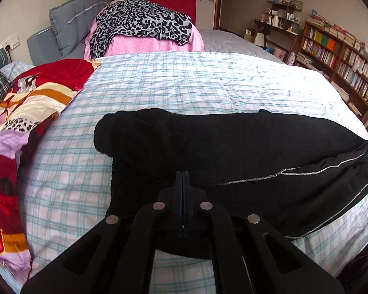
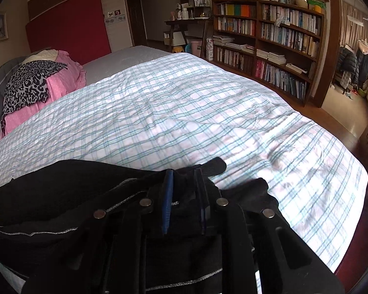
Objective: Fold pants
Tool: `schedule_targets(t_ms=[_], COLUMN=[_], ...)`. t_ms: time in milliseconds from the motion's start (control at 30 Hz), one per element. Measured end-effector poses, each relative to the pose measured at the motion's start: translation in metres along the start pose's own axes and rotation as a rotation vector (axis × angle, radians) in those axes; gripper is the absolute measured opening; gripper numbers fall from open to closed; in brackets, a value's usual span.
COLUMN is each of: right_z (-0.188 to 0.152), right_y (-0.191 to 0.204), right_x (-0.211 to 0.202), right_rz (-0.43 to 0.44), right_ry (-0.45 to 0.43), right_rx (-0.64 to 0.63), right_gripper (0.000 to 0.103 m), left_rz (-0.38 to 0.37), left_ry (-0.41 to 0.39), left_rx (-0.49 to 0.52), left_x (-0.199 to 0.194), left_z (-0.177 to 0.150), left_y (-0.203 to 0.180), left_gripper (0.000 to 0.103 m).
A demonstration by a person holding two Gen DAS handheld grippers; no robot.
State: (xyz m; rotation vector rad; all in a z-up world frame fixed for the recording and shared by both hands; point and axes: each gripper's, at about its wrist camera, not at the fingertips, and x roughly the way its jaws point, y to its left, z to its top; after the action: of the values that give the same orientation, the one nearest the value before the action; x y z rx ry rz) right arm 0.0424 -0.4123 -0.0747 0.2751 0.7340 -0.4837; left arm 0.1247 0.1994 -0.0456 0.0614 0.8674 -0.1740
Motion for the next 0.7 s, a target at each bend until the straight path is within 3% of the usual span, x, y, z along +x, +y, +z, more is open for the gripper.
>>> schedule_targets(t_ms=[167, 233, 300, 333, 367, 400, 467, 700], right_z=[-0.023, -0.03, -0.037, -0.04, -0.043, -0.044, -0.048, -0.063], right_y=[-0.026, -0.037, -0.041, -0.04, -0.039, -0.036, -0.035, -0.07], right_x=[-0.007, -0.008, -0.01, -0.012, -0.012, -0.013, -0.015, -0.013], right_rz=[-0.039, -0.014, 0.019, 0.025, 0.033, 0.045, 0.084, 0.195], right_ry=[0.035, 0.058, 0.08, 0.084, 0.09, 0.1, 0.112, 0.179], right_rx=[0.052, 0.1, 0.139, 0.142, 0.138, 0.134, 0.158, 0.413], right_gripper=[0.009, 0.009, 0.01, 0.011, 0.015, 0.019, 0.04, 0.041], left_rz=[-0.033, -0.08, -0.129, -0.149, -0.161, -0.17, -0.216, -0.309], left_ry=[0.032, 0.051, 0.083, 0.093, 0.087, 0.063, 0.032, 0.023], left_rx=[-0.076, -0.155, -0.266, -0.319, -0.36, -0.4, -0.462, -0.673], left_x=[-0.006, -0.005, 0.001, 0.003, 0.003, 0.001, -0.002, 0.017], left_z=[-0.021, -0.025, -0.028, -0.029, -0.028, -0.028, -0.024, -0.006], left_y=[0.012, 0.02, 0.029, 0.034, 0.036, 0.04, 0.045, 0.065], left_gripper=[0.0, 0.0, 0.007, 0.03, 0.065, 0.074, 0.075, 0.078])
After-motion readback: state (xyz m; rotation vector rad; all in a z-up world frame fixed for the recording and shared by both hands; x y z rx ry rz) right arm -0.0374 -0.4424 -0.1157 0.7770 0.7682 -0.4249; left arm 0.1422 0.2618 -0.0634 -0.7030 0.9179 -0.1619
